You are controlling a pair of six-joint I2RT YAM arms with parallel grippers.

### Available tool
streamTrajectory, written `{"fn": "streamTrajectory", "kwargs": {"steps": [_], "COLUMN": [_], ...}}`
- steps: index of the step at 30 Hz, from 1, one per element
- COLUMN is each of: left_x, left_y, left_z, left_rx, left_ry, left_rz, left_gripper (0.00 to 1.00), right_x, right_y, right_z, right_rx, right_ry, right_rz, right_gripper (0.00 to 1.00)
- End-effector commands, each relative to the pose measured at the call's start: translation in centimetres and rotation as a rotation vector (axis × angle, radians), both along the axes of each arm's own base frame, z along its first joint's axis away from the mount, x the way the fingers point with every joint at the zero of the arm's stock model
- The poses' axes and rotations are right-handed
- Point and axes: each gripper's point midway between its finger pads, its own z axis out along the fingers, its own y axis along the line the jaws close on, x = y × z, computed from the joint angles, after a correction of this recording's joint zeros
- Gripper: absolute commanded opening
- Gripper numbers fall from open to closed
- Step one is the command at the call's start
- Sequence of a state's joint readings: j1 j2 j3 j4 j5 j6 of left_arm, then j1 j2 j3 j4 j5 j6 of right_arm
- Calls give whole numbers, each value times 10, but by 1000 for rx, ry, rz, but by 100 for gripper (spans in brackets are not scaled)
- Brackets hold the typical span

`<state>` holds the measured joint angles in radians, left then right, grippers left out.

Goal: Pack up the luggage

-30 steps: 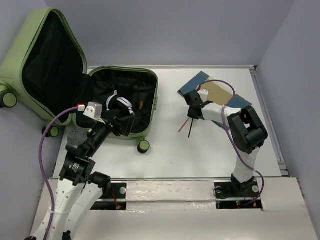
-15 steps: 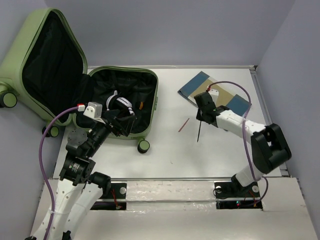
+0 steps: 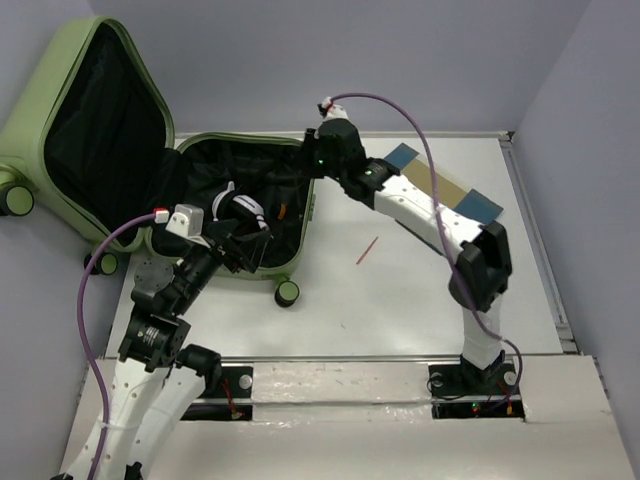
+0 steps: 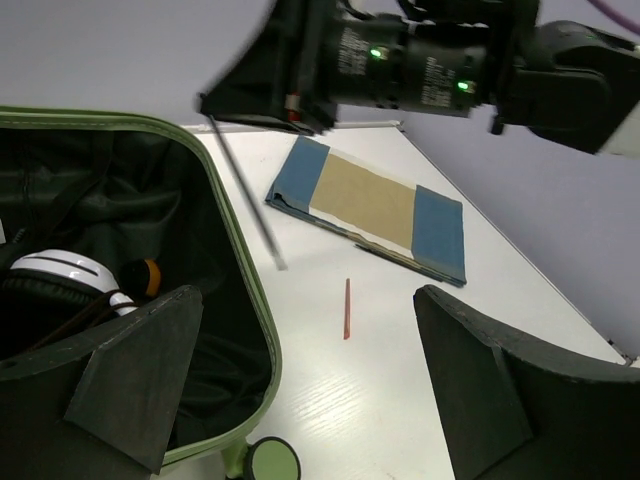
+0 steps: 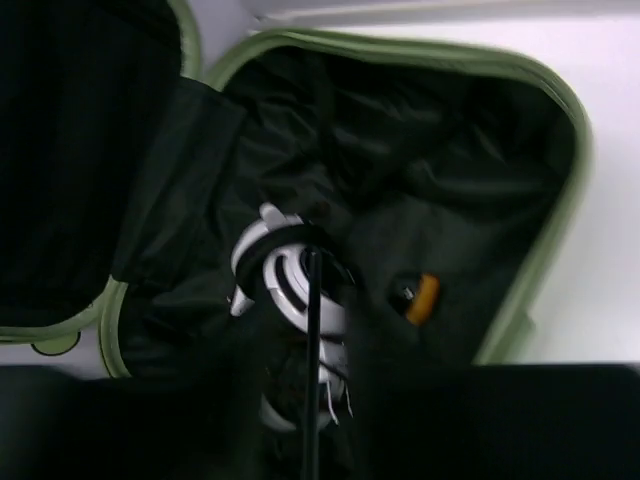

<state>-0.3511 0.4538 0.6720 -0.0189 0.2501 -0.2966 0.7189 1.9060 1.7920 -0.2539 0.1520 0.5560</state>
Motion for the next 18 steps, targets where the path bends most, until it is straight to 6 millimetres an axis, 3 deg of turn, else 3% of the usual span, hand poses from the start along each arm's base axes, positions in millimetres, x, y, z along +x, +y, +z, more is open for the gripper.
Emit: {"fn": "streamTrajectory", "kwargs": {"steps": [1,3,4,5,6,8,9,10,11,12,13,14,17,18], "left_x": [-3,-4,-5,-6,-7,-8,-8,-9,-9,-10,-10,-10,-9,-9], "left_y": [3,4,4,4,3,3,3,2,1,1,0,0,1,0], "left_z": [27,28,29,30,31,32,32,32,32,32,32,32,32,31], "left_rx": [-20,-19,-22,-21,-23,-23,-24,-24,-25,-27,-26,-26,-27,-26], "left_ry": [-78,-80,-84,-88,-90,-94,-95,-95,-95,-97,-95,-95,-95,-92], "left_rz": [5,9,7,6,3,0,0,-5,-8,-13,-16,-14,-13,-13], "left_gripper": [99,99,99,99,99,99,99,99,99,99,99,99,99,99], "right_x": [25,25,27,24,15,5,-2,-11,-26,-34,-43,-57,-71,-79], "right_y": [68,61,49,32,17,-16,-40,-55,-83,-100,-113,-131,-156,-160], "right_z": [30,27,6,19,-22,-44,-34,-50,-96,-110,-111,-141,-165,-181], "right_rx": [126,68,12,-10,-90,-173,-205,-249,-333,-360,-356,-396,-449,-466], "right_ry": [-39,-32,-10,-40,20,39,11,31,110,136,147,209,254,293], "right_rz": [163,152,102,56,35,-22,-84,-107,-139,-168,-179,-191,-241,-239], "right_gripper": [63,72,72,72,72,67,62,60,58,56,56,57,64,66]}}
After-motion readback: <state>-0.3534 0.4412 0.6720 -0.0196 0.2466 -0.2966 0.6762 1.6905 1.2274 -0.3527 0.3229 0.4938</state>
